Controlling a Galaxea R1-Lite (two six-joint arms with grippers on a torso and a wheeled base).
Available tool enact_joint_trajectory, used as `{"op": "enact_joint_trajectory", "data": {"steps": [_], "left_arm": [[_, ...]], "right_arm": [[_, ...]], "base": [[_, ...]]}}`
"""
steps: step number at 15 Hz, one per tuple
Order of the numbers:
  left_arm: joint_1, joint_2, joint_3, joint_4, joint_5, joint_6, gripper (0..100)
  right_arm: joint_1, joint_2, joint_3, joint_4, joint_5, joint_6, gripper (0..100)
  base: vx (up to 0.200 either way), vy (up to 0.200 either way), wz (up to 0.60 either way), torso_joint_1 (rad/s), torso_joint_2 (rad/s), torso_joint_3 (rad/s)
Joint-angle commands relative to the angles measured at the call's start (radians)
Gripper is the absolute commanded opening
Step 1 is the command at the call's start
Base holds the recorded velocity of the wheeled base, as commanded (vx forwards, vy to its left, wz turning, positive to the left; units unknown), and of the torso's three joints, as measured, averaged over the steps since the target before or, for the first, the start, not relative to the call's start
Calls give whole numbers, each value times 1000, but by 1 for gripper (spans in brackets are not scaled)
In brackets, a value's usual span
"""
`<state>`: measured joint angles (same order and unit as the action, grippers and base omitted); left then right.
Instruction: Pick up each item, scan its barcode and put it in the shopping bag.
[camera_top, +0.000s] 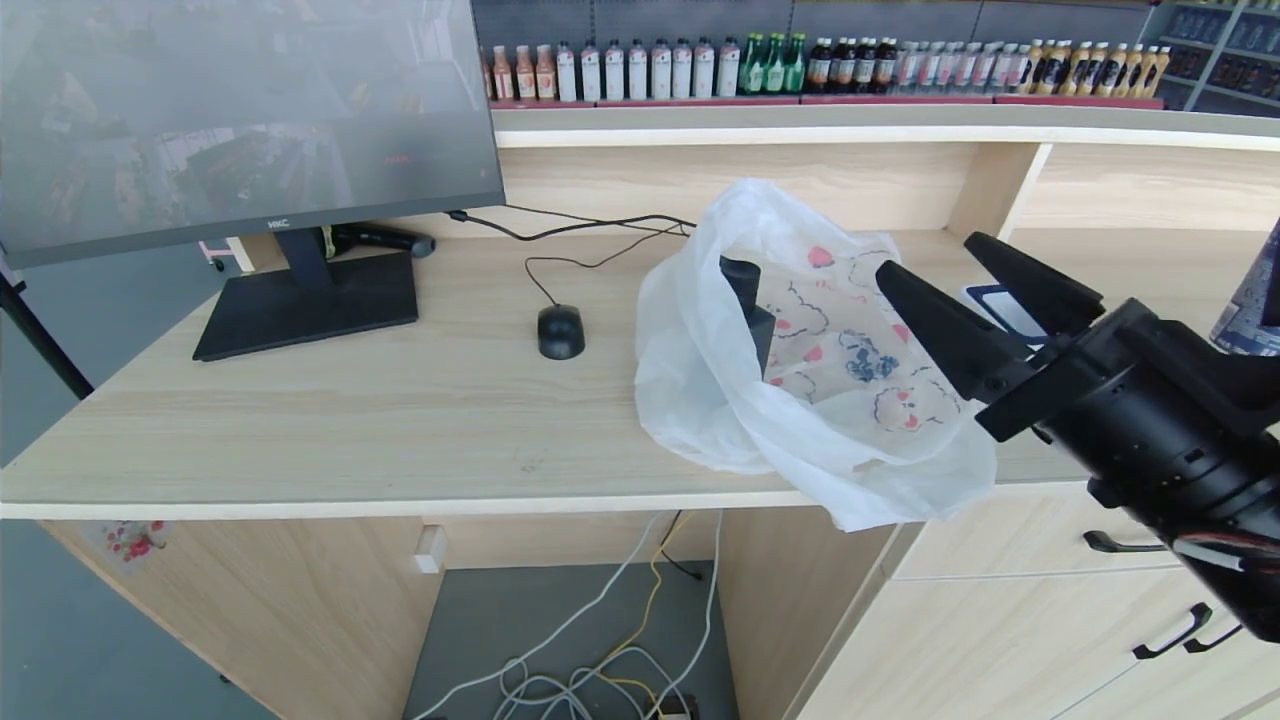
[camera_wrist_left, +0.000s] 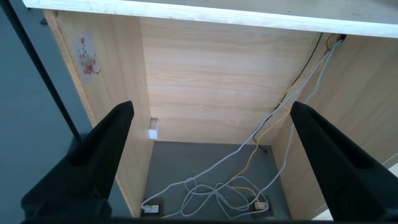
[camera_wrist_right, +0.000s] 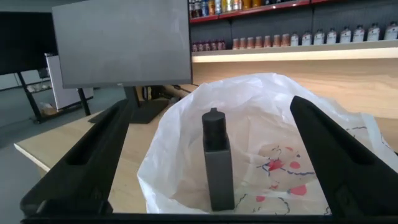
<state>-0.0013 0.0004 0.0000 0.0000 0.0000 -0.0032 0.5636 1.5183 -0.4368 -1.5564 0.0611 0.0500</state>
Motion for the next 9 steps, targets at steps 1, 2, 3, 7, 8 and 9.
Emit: {"op": "enact_joint_trajectory", "data": {"steps": [1,2,3,7,8,9], "left_arm": [[0,0,0,0,0,-1,100],[0,0,0,0,0,-1,100],[1,0,0,0,0,-1,100],[0,0,0,0,0,-1,100],[0,0,0,0,0,0,100],[0,0,0,0,0,9,100]], "right_arm": [[18,-92,46,-7,0,8,100],[18,-104,61,-7,0,8,100],[18,-112,73,-8,2,8,100],[18,-121,93,-8,2,8,100],[18,-125,133,-14,2,5,100],[18,-127,151,-14,3,5,100]], "base": [[0,0,0,0,0,0],[0,0,0,0,0,0],[0,0,0,0,0,0],[0,0,0,0,0,0],[0,0,0,0,0,0],[0,0,0,0,0,0]]}}
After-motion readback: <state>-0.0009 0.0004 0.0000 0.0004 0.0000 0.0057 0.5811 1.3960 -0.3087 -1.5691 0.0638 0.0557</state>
